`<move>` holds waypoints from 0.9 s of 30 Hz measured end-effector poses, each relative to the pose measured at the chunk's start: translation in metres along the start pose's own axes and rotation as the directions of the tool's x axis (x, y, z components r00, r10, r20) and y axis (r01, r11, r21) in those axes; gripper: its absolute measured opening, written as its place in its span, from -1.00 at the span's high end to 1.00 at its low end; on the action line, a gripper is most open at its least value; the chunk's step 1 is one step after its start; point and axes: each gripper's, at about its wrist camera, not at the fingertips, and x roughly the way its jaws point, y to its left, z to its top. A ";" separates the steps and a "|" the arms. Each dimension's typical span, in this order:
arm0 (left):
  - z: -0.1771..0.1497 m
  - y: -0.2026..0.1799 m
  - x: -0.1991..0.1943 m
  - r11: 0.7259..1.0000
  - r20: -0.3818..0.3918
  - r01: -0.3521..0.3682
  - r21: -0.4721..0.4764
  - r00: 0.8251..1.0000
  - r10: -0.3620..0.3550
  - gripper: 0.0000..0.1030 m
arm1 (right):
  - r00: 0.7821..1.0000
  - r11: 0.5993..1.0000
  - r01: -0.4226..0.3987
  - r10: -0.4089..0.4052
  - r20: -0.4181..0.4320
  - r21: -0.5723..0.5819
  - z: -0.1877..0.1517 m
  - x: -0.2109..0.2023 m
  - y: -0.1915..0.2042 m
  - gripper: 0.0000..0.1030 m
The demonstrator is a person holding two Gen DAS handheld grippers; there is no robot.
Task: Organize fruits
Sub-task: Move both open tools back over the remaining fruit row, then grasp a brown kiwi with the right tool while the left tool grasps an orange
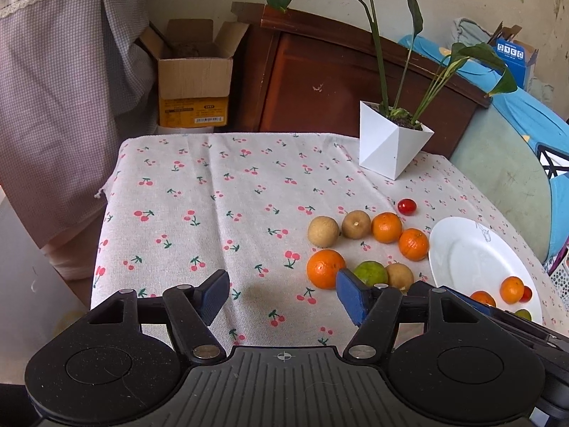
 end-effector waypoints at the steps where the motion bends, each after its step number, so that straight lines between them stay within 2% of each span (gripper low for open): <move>1: 0.000 0.000 0.002 1.000 -0.001 0.007 -0.009 1.000 -0.007 -0.26 | 1.000 1.000 0.003 -0.003 -0.001 -0.003 0.000 0.003 0.000 0.37; 16: 0.000 -0.003 0.021 0.999 0.012 0.032 -0.015 0.999 -0.032 -0.25 | 0.999 0.994 0.036 -0.038 -0.024 -0.101 0.001 0.031 0.011 0.38; 21: 0.001 -0.003 0.024 0.999 0.023 0.045 -0.025 0.999 -0.044 -0.25 | 0.999 0.995 0.038 -0.040 -0.020 -0.088 0.002 0.033 0.009 0.40; 27: 0.003 -0.002 0.026 0.996 0.023 0.072 -0.054 0.997 -0.071 -0.01 | 0.999 0.996 0.043 -0.044 -0.008 -0.075 0.003 0.029 0.007 0.49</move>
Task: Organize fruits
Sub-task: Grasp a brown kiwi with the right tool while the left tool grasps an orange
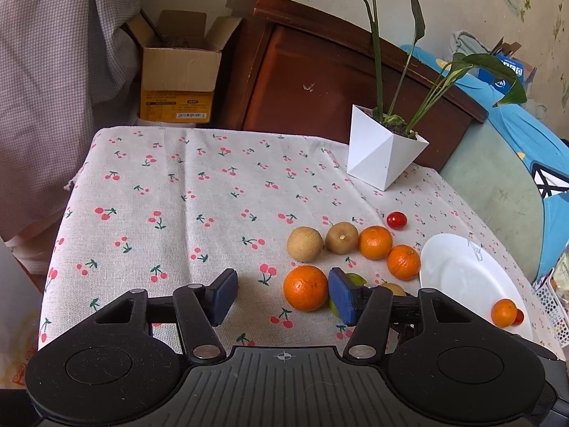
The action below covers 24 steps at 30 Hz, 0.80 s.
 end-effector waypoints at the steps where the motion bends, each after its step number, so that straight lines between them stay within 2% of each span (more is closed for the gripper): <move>1: 0.000 0.000 0.000 1.000 -0.002 0.004 -0.003 1.000 -0.004 0.02 | 1.000 1.000 0.004 -0.004 0.006 -0.001 0.001 -0.002 0.000 0.49; 3: 0.001 0.001 0.000 1.000 -0.004 0.006 -0.009 1.000 -0.006 0.03 | 1.000 1.000 0.019 -0.018 0.023 -0.014 0.003 -0.007 0.000 0.49; 7: 0.001 0.003 -0.002 1.000 -0.005 0.010 -0.014 1.000 -0.010 0.03 | 0.999 1.000 -0.001 0.001 0.032 0.009 0.008 -0.015 -0.001 0.49; 16: -0.002 -0.007 0.002 0.997 -0.005 -0.002 0.077 1.000 0.002 0.03 | 1.000 1.000 0.006 -0.006 0.025 0.004 0.020 -0.037 -0.004 0.49; 20: -0.003 -0.012 0.006 0.994 0.007 -0.007 0.110 1.000 0.006 0.05 | 1.000 0.998 -0.007 0.007 -0.010 0.060 0.025 -0.042 -0.011 0.49; 22: -0.003 -0.012 0.007 0.994 0.010 -0.003 0.113 1.000 0.002 0.07 | 0.999 0.999 -0.013 0.014 -0.031 0.048 0.026 -0.043 -0.011 0.49; 24: -0.003 -0.012 0.007 0.993 0.009 0.006 0.114 1.000 -0.007 0.19 | 0.998 0.999 -0.025 0.027 -0.055 0.033 0.028 -0.043 -0.010 0.49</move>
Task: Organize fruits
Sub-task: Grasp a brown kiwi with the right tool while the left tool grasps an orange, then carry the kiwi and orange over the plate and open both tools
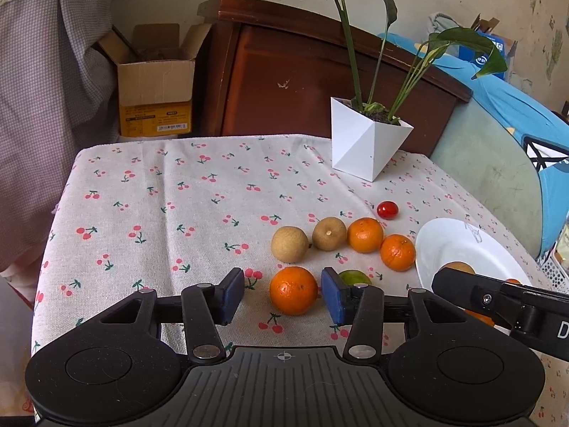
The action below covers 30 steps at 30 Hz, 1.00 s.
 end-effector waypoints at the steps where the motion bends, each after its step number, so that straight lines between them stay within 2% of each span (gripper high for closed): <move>1: 0.000 0.000 0.000 1.000 0.000 0.006 0.003 1.000 -0.006 0.21 | 1.000 1.000 -0.010 0.010 -0.012 0.000 0.001 0.000 0.000 0.49; 5: -0.002 -0.006 0.002 0.999 -0.004 0.004 0.039 1.000 -0.004 0.30 | 0.999 0.999 -0.035 0.034 -0.032 -0.038 0.006 -0.001 0.001 0.49; 8: -0.003 -0.007 0.001 0.999 -0.009 0.015 0.042 1.000 -0.015 0.47 | 0.999 0.998 -0.050 0.050 -0.015 0.036 0.008 -0.004 -0.009 0.49; 12: -0.005 -0.008 0.000 0.998 -0.001 0.012 0.064 1.000 -0.012 0.48 | 0.997 0.992 -0.073 0.075 -0.012 0.101 0.008 -0.003 -0.016 0.49; 17: -0.007 -0.013 -0.001 0.996 0.003 -0.005 0.089 1.000 0.005 0.49 | 0.997 0.993 -0.081 0.082 -0.005 0.090 0.009 0.001 -0.014 0.49; 19: -0.005 -0.012 -0.003 0.998 -0.001 -0.008 0.069 1.000 0.008 0.50 | 0.997 0.994 -0.076 0.077 -0.008 0.082 0.008 0.001 -0.015 0.49; 22: -0.001 -0.009 -0.010 0.999 0.000 0.020 0.035 1.000 -0.020 0.50 | 0.997 0.993 -0.077 0.078 -0.005 0.084 0.009 -0.001 -0.019 0.49; 27: 0.009 -0.022 -0.023 0.996 0.017 0.070 0.046 0.997 -0.071 0.50 | 0.998 0.993 -0.063 0.060 0.033 0.101 0.015 -0.013 -0.031 0.49; 30: 0.015 -0.034 -0.025 0.993 0.002 0.111 0.043 0.994 -0.111 0.50 | 0.998 0.992 -0.040 0.033 0.057 0.123 0.019 -0.020 -0.043 0.49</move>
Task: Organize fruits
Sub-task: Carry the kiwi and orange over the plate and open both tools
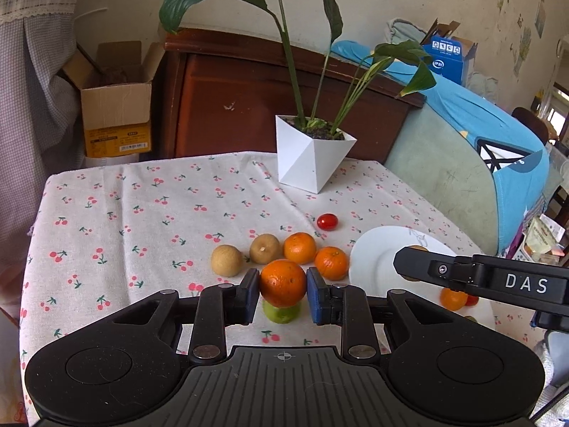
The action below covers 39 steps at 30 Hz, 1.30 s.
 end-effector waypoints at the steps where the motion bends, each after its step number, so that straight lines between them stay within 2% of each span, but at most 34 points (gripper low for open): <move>1: 0.002 -0.005 0.001 1.000 -0.008 0.013 0.000 1.000 -0.013 0.50 | 1.000 1.000 0.011 -0.011 0.009 0.008 0.002 -0.002 -0.005 0.49; 5: 0.011 -0.029 0.008 0.998 -0.048 0.059 0.029 0.997 -0.058 0.50 | 0.998 0.997 0.040 -0.043 0.042 0.071 0.011 -0.014 -0.027 0.49; 11: 0.023 -0.063 0.019 0.985 -0.040 0.122 0.125 0.992 -0.118 0.50 | 0.992 0.981 0.091 -0.104 0.066 0.173 0.016 -0.025 -0.060 0.49; 14: 0.018 -0.071 0.028 0.984 -0.057 0.147 0.100 0.988 -0.142 0.50 | 0.991 0.973 0.108 -0.121 0.052 0.206 0.013 -0.026 -0.069 0.49; 21: 0.011 -0.081 0.048 0.983 -0.077 0.150 0.103 0.987 -0.142 0.50 | 0.992 0.970 0.120 -0.127 0.019 0.212 0.008 -0.020 -0.070 0.49; 25: 0.008 -0.074 0.057 0.989 -0.095 0.131 0.066 0.988 -0.124 0.50 | 0.992 0.971 0.122 -0.125 0.003 0.206 0.005 -0.018 -0.068 0.49; 32: 0.008 -0.073 0.057 0.988 -0.098 0.140 0.063 0.986 -0.133 0.49 | 0.989 0.966 0.150 -0.147 -0.030 0.209 0.002 -0.014 -0.069 0.47; 36: 0.007 -0.076 0.055 0.987 -0.099 0.142 0.077 0.986 -0.134 0.44 | 0.985 0.962 0.171 -0.168 -0.030 0.213 0.002 -0.016 -0.070 0.43; 37: 0.007 -0.076 0.055 0.987 -0.099 0.142 0.076 0.986 -0.135 0.36 | 0.985 0.961 0.172 -0.170 -0.029 0.214 0.002 -0.016 -0.070 0.43; 39: 0.008 -0.075 0.053 0.987 -0.095 0.148 0.070 0.985 -0.141 0.33 | 0.985 0.960 0.172 -0.171 -0.025 0.220 0.002 -0.017 -0.071 0.43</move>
